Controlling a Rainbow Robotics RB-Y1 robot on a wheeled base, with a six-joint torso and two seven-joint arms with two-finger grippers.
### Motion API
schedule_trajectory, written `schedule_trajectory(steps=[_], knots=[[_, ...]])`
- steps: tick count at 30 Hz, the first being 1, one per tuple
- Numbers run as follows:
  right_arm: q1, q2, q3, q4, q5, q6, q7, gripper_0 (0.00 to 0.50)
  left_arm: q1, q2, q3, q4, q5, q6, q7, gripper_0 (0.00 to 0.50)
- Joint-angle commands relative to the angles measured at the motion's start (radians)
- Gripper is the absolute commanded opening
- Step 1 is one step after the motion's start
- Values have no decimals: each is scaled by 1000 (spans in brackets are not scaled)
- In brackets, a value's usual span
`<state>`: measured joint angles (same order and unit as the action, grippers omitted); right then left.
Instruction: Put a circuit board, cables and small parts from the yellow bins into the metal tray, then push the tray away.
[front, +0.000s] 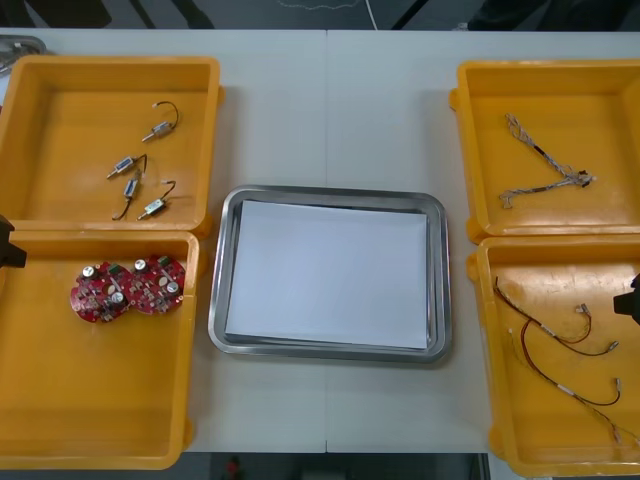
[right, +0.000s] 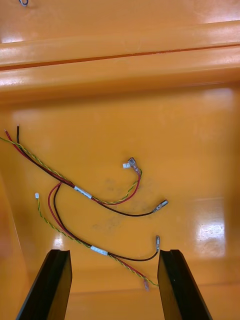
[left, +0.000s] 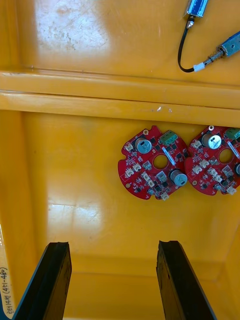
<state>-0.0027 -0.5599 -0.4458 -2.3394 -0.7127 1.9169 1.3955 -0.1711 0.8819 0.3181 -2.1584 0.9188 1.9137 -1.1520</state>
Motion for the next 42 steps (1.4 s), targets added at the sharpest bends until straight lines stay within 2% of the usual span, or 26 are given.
schedule_trajectory(steps=[1,42], knots=[[18,-32,-22,-34,4,3,-15,500,16,45,29,-24,-5,6,-118,500],[18,-32,-22,-34,4,3,-15,500,16,45,29,-24,-5,6,-118,500]])
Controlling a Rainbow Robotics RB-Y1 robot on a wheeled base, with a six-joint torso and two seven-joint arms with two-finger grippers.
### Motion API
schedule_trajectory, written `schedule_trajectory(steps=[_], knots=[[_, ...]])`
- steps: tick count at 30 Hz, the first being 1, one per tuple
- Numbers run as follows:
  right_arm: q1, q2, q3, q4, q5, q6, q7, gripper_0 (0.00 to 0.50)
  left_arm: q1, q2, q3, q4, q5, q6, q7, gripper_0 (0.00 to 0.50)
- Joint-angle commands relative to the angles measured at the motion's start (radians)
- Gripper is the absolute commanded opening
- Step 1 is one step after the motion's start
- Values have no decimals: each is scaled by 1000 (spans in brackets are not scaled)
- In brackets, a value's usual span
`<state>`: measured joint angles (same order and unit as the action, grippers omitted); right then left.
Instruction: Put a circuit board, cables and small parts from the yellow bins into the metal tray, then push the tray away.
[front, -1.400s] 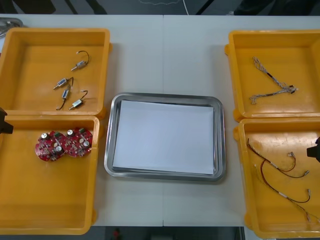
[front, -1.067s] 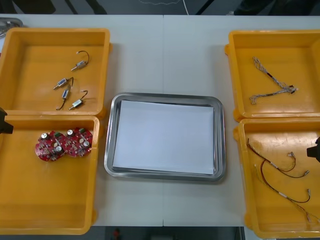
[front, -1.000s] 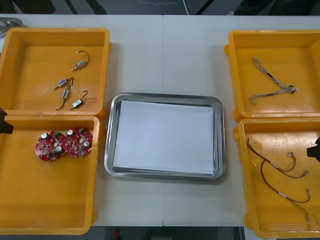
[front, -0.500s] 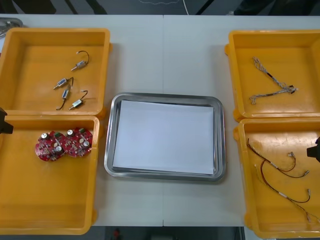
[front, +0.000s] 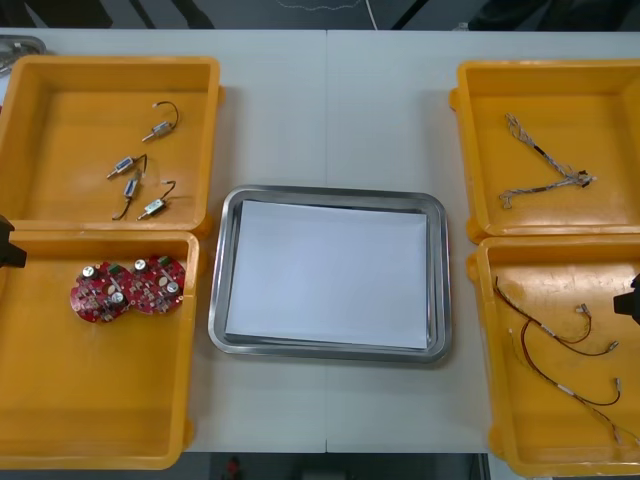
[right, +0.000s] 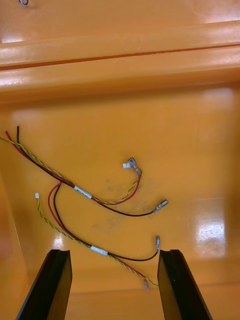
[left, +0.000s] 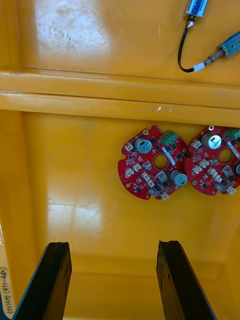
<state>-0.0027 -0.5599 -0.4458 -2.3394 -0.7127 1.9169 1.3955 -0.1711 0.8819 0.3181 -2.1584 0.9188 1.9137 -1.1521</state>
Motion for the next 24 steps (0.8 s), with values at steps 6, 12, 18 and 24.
schedule_trajectory(steps=[6,12,18,24], knots=[[18,-32,-22,-34,4,3,-15,500,16,45,29,-24,-5,6,-118,500],[18,-32,-22,-34,4,3,-15,500,16,45,29,-24,-5,6,-118,500],[18,-32,-22,-34,4,3,-15,500,16,45,29,-24,-5,6,-118,500],[18,-32,-22,-34,4,3,-15,500,16,45,29,-24,-5,6,-118,500]])
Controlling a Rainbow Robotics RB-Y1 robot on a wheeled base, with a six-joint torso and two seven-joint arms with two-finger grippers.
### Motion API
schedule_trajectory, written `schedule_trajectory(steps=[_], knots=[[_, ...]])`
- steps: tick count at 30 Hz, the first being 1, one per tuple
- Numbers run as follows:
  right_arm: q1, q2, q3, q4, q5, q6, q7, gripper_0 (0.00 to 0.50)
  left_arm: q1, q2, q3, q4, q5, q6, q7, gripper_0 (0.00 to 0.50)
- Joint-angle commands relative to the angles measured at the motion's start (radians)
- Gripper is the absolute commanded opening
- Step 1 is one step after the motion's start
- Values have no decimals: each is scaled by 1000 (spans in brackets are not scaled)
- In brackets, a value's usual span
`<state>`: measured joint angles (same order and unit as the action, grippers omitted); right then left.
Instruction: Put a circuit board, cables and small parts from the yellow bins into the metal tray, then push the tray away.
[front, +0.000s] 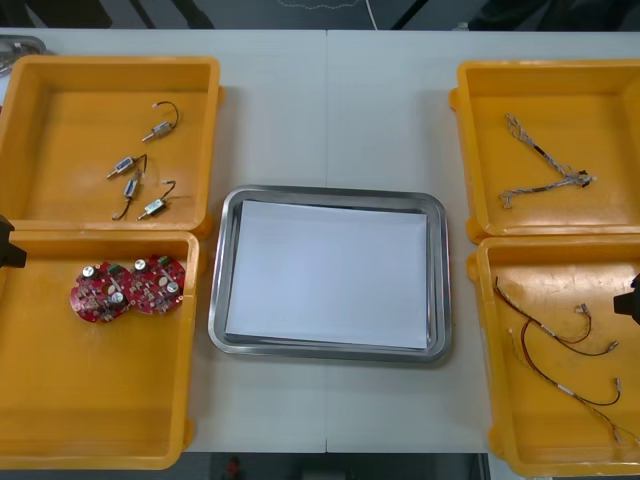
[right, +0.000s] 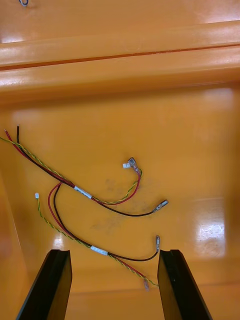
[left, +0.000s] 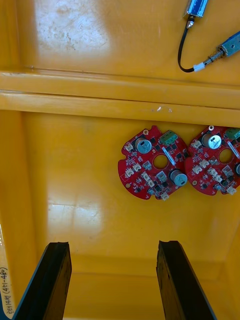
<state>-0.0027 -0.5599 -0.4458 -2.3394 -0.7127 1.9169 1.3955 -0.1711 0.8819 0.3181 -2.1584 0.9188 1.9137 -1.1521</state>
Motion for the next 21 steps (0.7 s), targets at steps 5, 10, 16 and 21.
schedule_trajectory(steps=[5,10,16,21], knots=[[18,-32,-22,-34,4,3,-15,500,16,45,29,-24,-5,6,-118,500],[18,-32,-22,-34,4,3,-15,500,16,45,29,-24,-5,6,-118,500],[18,-32,-22,-34,4,3,-15,500,16,45,29,-24,-5,6,-118,500],[18,-32,-22,-34,4,3,-15,500,16,45,29,-24,-5,6,-118,500]])
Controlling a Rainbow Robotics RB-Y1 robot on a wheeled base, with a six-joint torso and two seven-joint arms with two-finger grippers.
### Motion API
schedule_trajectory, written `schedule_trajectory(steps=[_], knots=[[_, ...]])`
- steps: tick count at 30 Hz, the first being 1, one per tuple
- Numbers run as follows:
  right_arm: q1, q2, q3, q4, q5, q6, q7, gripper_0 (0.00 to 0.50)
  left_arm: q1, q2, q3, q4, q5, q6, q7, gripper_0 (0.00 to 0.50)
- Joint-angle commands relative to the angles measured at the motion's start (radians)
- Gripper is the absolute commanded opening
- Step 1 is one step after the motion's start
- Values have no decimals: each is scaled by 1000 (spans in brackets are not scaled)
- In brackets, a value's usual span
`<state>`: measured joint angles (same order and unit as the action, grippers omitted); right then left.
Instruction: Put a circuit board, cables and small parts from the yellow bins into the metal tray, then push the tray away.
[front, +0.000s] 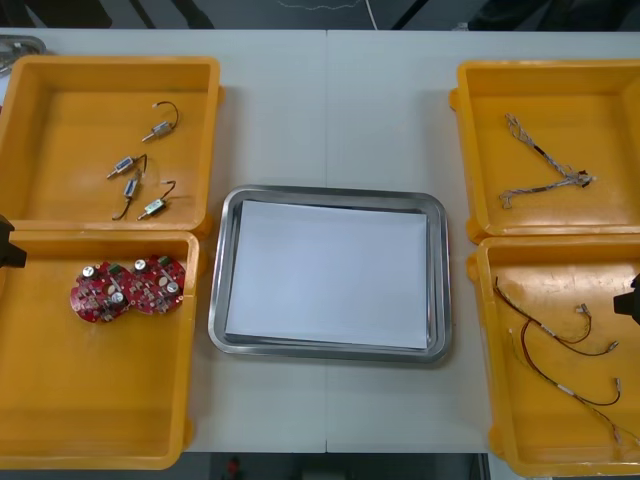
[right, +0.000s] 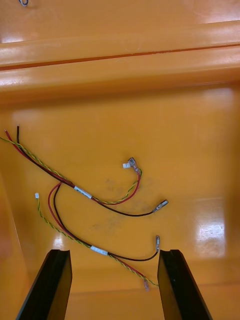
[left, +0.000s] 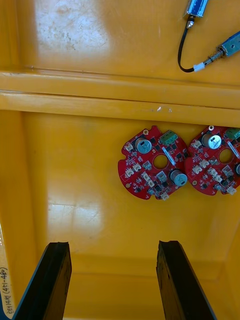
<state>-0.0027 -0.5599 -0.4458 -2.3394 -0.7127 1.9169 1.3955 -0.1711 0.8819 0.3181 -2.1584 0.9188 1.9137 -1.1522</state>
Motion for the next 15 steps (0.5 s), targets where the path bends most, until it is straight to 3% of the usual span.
schedule_trajectory(steps=[1,15], knots=[[18,-32,-22,-34,4,3,-15,500,16,45,29,-24,-5,6,-118,500],[18,-32,-22,-34,4,3,-15,500,16,45,29,-24,-5,6,-118,500]])
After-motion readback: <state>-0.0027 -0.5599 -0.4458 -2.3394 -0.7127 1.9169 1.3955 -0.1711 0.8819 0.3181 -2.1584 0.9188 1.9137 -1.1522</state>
